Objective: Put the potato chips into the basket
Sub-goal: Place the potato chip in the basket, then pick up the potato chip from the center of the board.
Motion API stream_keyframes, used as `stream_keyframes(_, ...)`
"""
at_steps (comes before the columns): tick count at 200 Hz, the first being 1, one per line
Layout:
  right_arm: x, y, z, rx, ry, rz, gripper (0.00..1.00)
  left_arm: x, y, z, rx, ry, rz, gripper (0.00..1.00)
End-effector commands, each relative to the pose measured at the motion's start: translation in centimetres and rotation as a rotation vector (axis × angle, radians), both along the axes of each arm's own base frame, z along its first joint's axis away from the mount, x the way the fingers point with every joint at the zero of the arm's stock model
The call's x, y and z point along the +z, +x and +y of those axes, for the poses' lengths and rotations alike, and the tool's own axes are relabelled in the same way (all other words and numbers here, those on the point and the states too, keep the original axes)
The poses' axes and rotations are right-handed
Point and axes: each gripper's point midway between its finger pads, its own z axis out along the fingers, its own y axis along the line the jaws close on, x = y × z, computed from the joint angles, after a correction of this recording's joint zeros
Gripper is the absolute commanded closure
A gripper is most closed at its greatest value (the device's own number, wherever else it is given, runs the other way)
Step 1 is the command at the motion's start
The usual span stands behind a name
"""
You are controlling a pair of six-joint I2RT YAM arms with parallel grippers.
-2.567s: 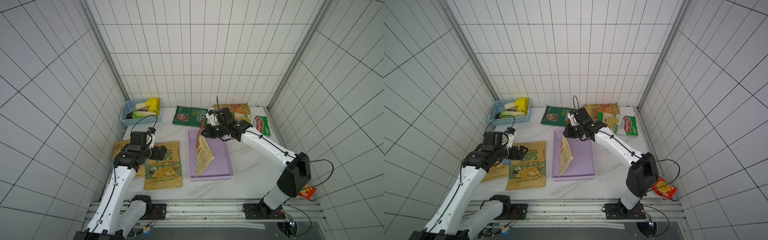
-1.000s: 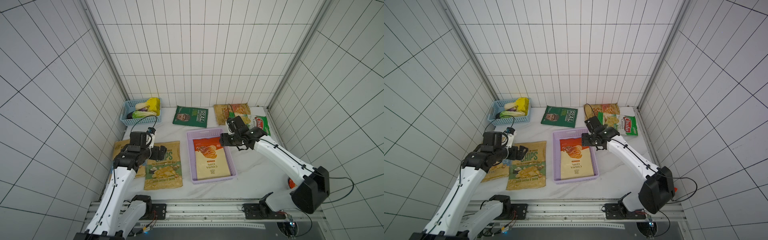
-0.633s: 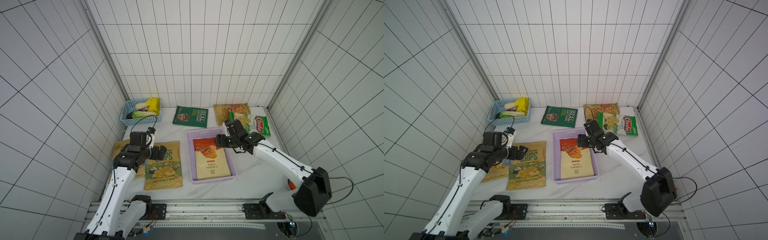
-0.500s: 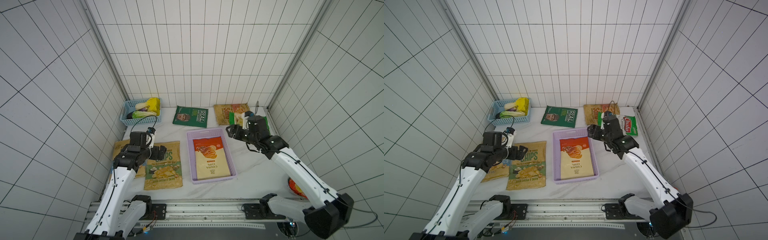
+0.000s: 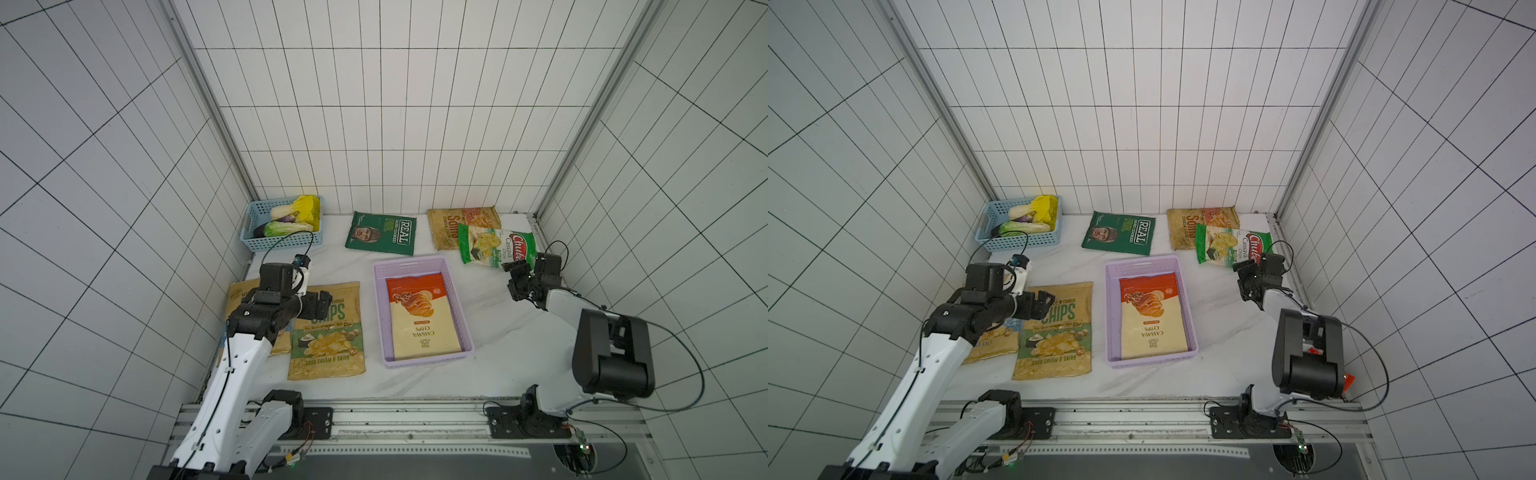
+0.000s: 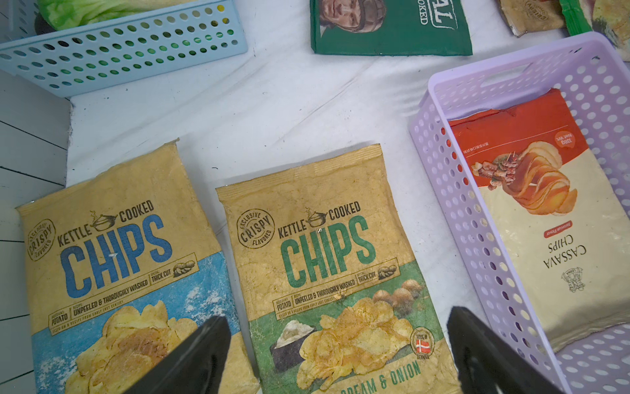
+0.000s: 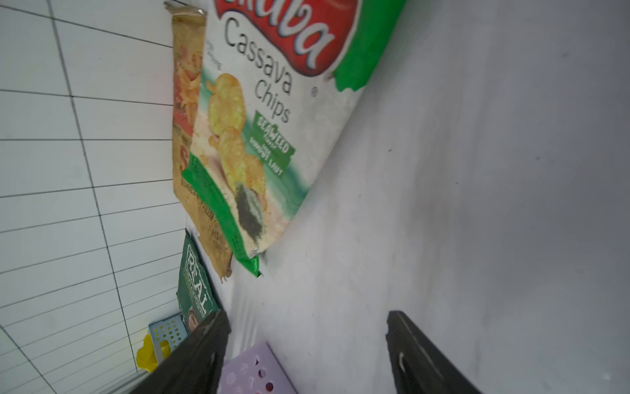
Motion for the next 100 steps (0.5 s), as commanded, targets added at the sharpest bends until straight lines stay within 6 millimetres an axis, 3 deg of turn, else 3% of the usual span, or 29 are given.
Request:
stream_keyframes(1,2.1,3.7,0.1,-0.022,0.137,-0.158,0.34,0.6,0.4,0.1,0.01,-0.003,-0.036,0.02)
stream_keyframes(57,-4.1,5.0,-2.6,-0.188,0.145,-0.06,0.34,0.6,0.4,0.1,0.01,-0.003,-0.038,0.02)
stream_keyframes(100,-6.8,6.1,-3.3,-0.257,0.197,-0.032,0.4,0.7,0.4,0.2,0.016,0.0,-0.04,0.02)
